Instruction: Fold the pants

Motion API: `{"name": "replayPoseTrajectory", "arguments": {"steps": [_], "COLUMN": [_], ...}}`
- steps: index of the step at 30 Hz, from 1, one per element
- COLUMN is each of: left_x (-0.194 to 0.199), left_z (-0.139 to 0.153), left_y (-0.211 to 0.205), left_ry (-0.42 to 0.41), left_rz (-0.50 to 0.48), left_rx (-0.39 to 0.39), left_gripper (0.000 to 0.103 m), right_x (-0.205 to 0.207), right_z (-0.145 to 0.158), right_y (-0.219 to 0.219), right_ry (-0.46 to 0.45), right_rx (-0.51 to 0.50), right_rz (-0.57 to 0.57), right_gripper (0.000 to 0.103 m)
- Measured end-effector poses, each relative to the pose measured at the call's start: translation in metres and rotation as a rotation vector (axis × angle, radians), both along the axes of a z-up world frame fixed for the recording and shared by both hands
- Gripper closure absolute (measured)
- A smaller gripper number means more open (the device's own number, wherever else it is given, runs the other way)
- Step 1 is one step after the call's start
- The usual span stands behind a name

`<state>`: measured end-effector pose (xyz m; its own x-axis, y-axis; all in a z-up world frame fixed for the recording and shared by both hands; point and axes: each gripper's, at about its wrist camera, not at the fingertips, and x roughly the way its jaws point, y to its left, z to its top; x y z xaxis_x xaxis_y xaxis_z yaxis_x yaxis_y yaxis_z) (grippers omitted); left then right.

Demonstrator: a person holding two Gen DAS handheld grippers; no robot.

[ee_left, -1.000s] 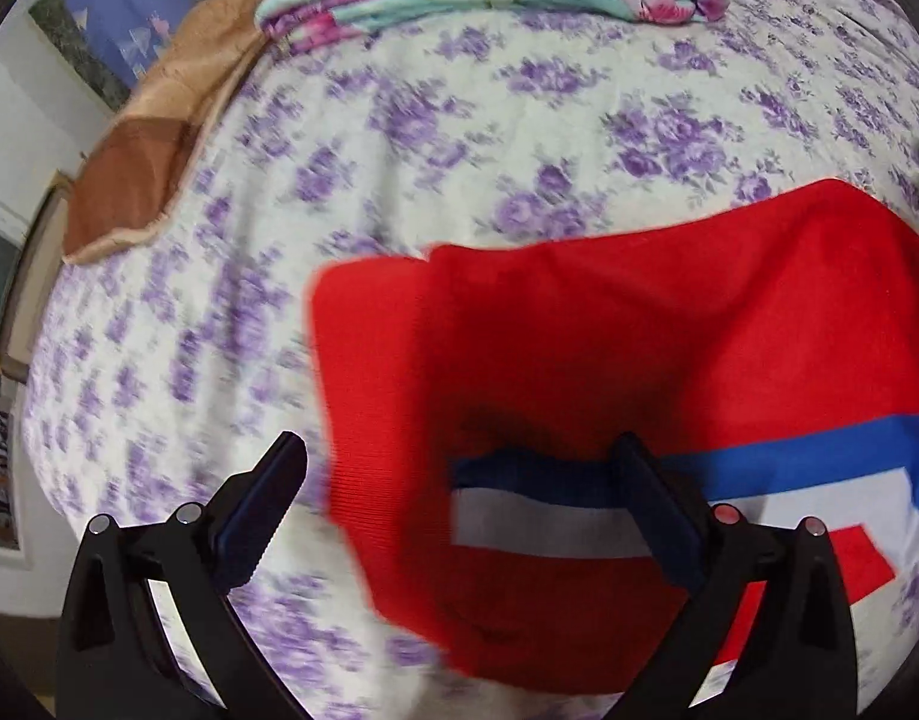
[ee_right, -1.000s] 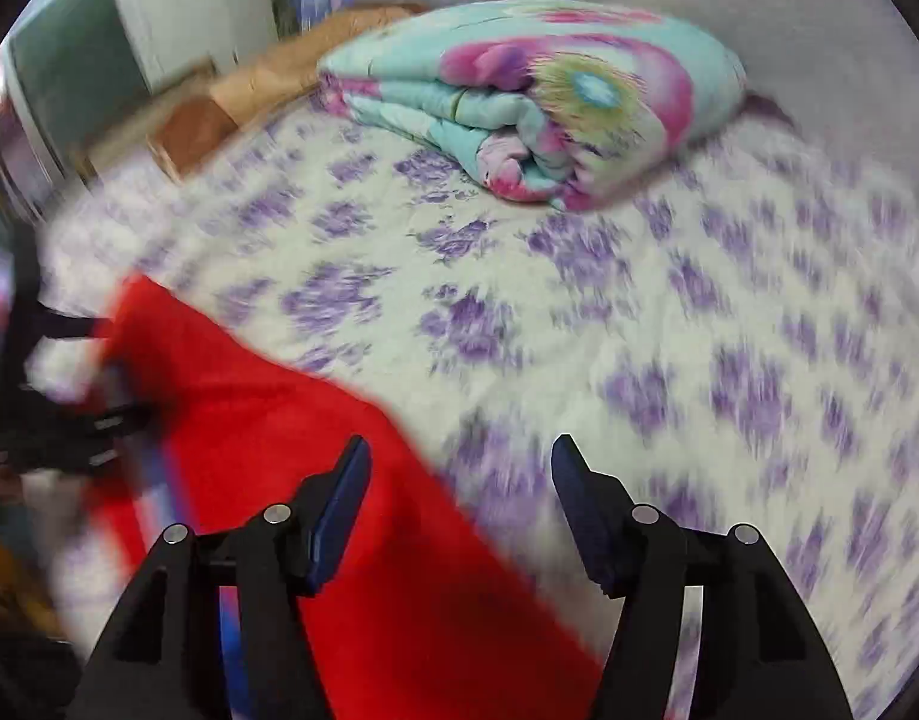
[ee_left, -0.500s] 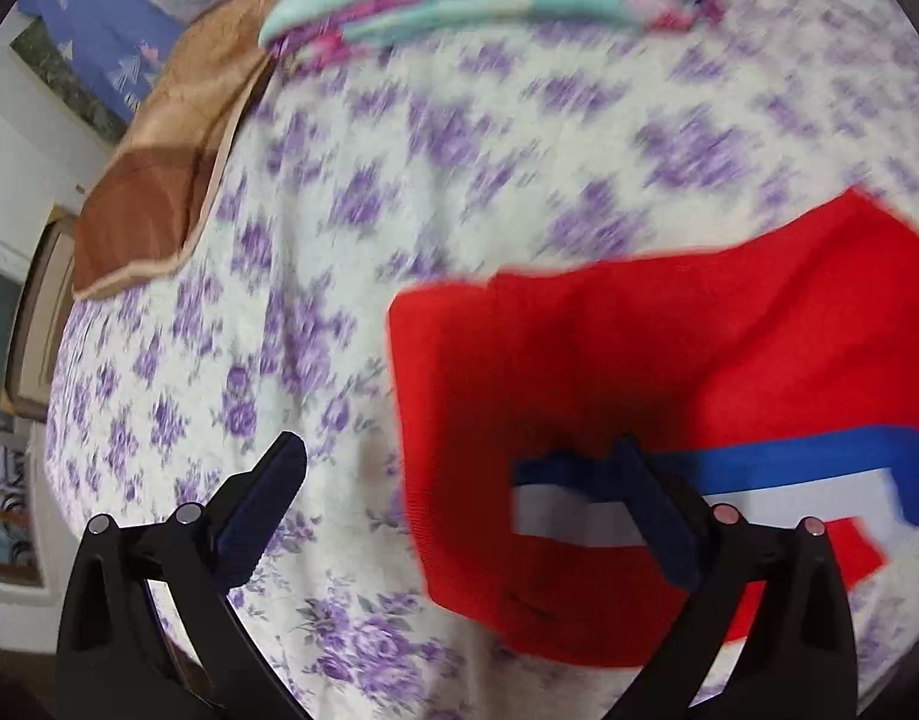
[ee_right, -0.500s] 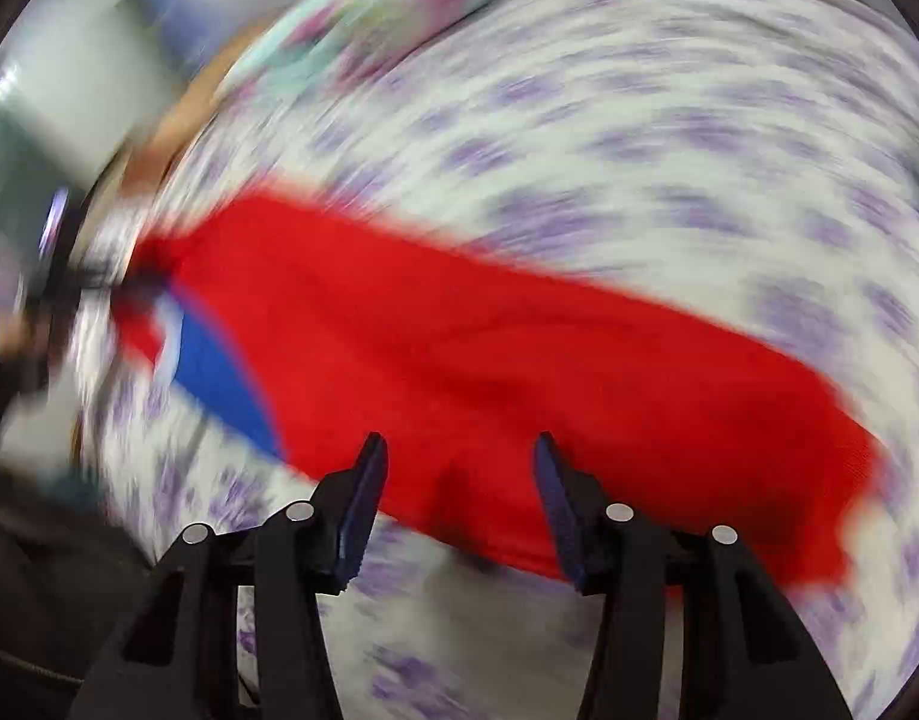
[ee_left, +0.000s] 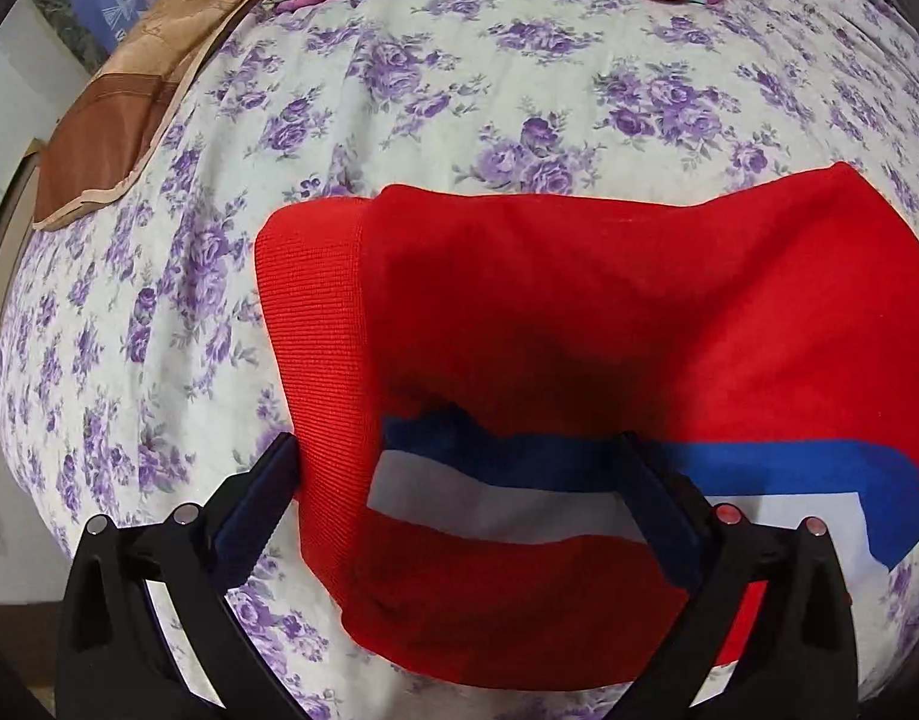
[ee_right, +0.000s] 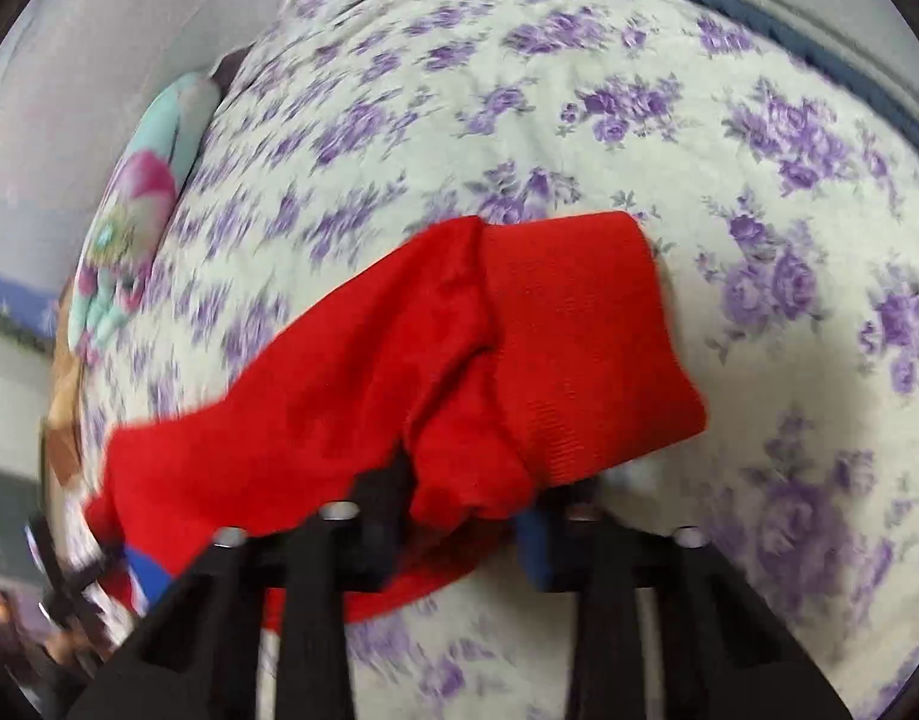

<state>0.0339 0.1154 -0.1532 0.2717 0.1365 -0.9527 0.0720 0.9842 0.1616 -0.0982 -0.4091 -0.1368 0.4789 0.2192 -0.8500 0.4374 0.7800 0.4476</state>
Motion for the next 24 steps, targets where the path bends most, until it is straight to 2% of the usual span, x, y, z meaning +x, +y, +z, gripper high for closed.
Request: {"name": "replayPoseTrajectory", "arguments": {"steps": [2, 4, 6, 7, 8, 9, 10, 11, 12, 14, 15, 16, 19, 21, 22, 23, 24], "left_x": [0.002, 0.003, 0.0, -0.001, -0.002, -0.002, -0.002, -0.002, -0.001, -0.002, -0.002, -0.004, -0.009, -0.012, -0.012, -0.012, -0.011], "left_z": [0.001, 0.01, 0.026, 0.032, 0.04, 0.045, 0.049, 0.05, 0.049, 0.045, 0.043, 0.042, 0.049, 0.054, 0.056, 0.057, 0.056], "left_y": [0.007, 0.015, 0.021, 0.022, 0.024, 0.025, 0.025, 0.026, 0.028, 0.033, 0.036, 0.042, 0.058, 0.07, 0.077, 0.082, 0.087], "left_ry": [0.005, 0.007, -0.031, -0.048, -0.071, -0.088, -0.103, -0.106, -0.103, -0.088, -0.082, -0.08, -0.106, -0.117, -0.124, -0.127, -0.125], "left_rz": [0.023, 0.056, 0.068, 0.067, 0.063, 0.06, 0.057, 0.057, 0.058, 0.066, 0.072, 0.082, 0.103, 0.121, 0.136, 0.151, 0.167], "left_rx": [-0.028, -0.054, -0.119, -0.135, -0.142, -0.14, -0.141, -0.142, -0.14, -0.128, -0.12, -0.115, -0.129, -0.122, -0.111, -0.105, -0.102], "left_gripper": [0.004, 0.005, 0.005, 0.005, 0.005, 0.005, 0.005, 0.005, 0.005, 0.005, 0.005, 0.005, 0.005, 0.005, 0.005, 0.005, 0.005], "right_x": [0.003, 0.008, 0.022, 0.029, 0.043, 0.05, 0.056, 0.066, 0.073, 0.079, 0.083, 0.083, 0.08, 0.085, 0.09, 0.101, 0.109], "right_z": [0.016, 0.051, 0.086, 0.095, 0.099, 0.097, 0.093, 0.079, 0.062, 0.03, 0.016, 0.015, 0.051, 0.078, 0.081, 0.081, 0.076], "right_y": [0.006, 0.034, 0.081, 0.105, 0.148, 0.171, 0.198, 0.235, 0.266, 0.309, 0.322, 0.326, 0.296, 0.26, 0.249, 0.238, 0.23], "right_ry": [-0.003, -0.026, -0.061, -0.064, -0.058, -0.062, -0.07, -0.057, -0.029, 0.033, 0.093, 0.103, -0.006, -0.068, -0.076, -0.066, -0.048], "right_rx": [-0.014, -0.136, -0.198, -0.222, -0.282, -0.299, -0.298, -0.28, -0.278, -0.313, -0.339, -0.365, -0.195, -0.156, -0.162, -0.186, -0.2], "right_rz": [-0.001, 0.105, 0.277, 0.36, 0.491, 0.553, 0.616, 0.705, 0.794, 0.9, 0.929, 0.929, 0.916, 0.834, 0.808, 0.764, 0.729], "right_gripper": [0.088, 0.088, 0.088, 0.087, 0.083, 0.079, 0.065, 0.041, 0.035, 0.03, 0.029, 0.029, 0.032, 0.039, 0.058, 0.085, 0.095]}}
